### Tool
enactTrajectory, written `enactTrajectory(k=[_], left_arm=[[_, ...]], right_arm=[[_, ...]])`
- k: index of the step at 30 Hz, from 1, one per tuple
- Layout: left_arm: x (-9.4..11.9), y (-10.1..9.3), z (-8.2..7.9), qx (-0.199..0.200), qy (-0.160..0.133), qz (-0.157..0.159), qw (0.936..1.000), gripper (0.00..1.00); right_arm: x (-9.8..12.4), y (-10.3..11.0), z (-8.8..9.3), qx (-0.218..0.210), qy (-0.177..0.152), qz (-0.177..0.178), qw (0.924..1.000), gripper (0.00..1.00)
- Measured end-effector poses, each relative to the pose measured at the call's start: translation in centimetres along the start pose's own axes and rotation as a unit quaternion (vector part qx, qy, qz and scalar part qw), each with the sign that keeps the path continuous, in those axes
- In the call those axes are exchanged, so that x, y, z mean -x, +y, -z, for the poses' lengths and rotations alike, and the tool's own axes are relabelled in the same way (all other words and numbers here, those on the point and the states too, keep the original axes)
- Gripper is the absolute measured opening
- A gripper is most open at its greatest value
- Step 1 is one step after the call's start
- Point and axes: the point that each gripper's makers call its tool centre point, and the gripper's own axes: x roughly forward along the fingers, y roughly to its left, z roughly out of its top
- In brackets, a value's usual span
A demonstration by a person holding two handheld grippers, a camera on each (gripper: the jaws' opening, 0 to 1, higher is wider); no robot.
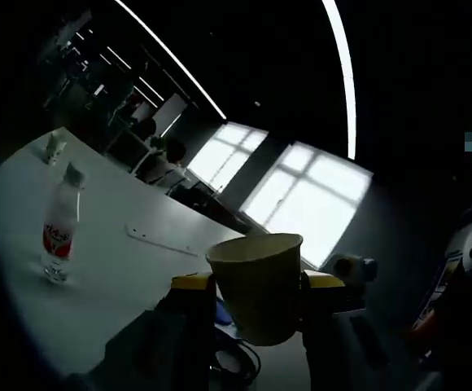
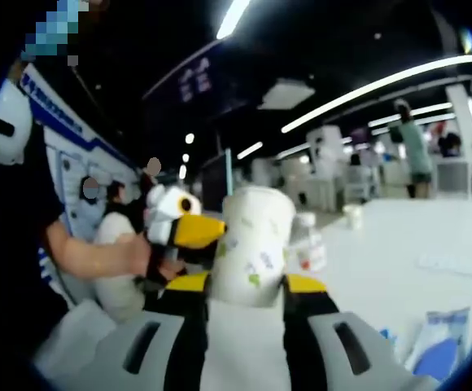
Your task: Arrange the tabletop items into an orderly group along one side of the table until the central work area is clear of visible clutter.
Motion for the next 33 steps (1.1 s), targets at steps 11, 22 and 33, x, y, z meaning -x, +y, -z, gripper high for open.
enactTrajectory(k=[11, 22, 33], left_arm=[[-0.2, -0.4, 0.6, -0.115, 0.038, -0.025, 0.9922, 0.38], [0.2, -0.5, 0.2, -0.161, 0.037, -0.040, 0.9855, 0.36], [-0.1, -0.4, -0.5, -0.204, 0.030, -0.059, 0.9766, 0.35]], right_arm=[[0.0, -0.2, 1.1, 0.006, 0.020, 0.007, 0.9998, 0.31], [0.0, -0.4, 1.4, 0.014, 0.025, 0.016, 0.9995, 0.31], [0.4, -1.8, 3.0, 0.013, 0.058, 0.062, 0.9963, 0.49]])
